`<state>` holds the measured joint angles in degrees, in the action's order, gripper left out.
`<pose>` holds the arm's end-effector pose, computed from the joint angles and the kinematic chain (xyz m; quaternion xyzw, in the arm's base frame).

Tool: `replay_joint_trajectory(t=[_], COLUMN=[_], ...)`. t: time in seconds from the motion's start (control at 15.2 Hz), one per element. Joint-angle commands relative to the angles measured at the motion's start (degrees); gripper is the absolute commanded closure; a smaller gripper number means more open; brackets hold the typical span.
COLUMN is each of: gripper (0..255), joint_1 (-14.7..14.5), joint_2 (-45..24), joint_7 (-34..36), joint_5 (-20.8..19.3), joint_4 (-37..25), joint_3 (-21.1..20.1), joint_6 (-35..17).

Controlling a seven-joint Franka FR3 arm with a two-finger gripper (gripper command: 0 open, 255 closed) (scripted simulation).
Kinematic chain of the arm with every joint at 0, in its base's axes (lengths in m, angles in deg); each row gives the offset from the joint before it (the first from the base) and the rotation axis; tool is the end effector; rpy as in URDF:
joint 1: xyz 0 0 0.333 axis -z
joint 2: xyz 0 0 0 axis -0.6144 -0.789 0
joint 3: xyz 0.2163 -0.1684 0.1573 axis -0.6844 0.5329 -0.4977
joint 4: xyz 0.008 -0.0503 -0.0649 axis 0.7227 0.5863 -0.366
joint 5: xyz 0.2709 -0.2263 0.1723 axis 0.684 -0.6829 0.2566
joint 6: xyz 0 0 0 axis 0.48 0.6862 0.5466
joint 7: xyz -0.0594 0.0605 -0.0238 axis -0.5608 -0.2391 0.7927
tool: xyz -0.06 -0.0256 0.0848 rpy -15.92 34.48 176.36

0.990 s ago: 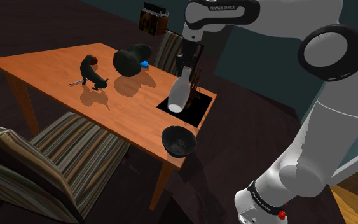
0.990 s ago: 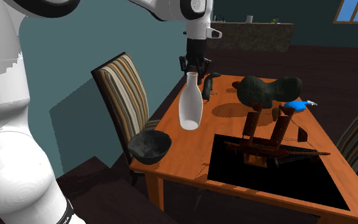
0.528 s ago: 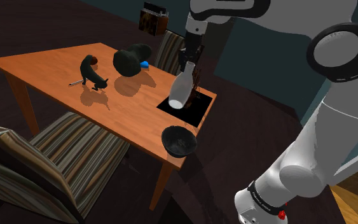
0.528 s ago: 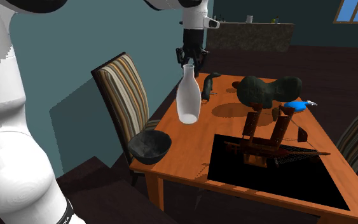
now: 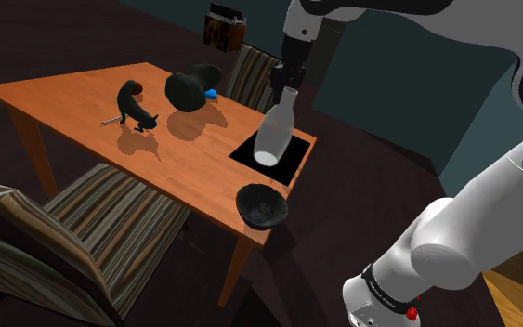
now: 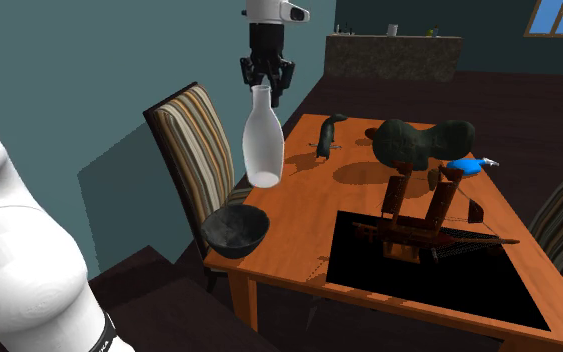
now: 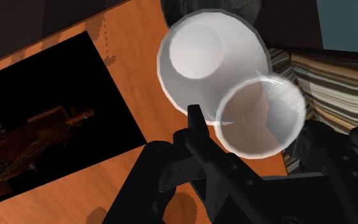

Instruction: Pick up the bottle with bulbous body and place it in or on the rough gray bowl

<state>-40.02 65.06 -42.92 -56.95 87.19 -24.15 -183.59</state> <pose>0.5274 0.0114 0.5661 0.9992 0.0202 -0.0354 0.0018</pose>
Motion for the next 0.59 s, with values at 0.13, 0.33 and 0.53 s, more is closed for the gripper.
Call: replay_joint_trajectory(t=[0.13, 0.33, 0.53], gripper=[255, 255, 255], joint_1=[-1.2, -2.3, -2.3], joint_2=[6.9, 12.5, 12.9], joint_7=[2.7, 5.4, 5.4], joint_5=[0.4, 1.1, 1.2], joint_4=[3.8, 6.3, 9.0], joint_3=[-1.6, -3.2, -3.2], joint_6=[3.1, 6.2, 3.9])
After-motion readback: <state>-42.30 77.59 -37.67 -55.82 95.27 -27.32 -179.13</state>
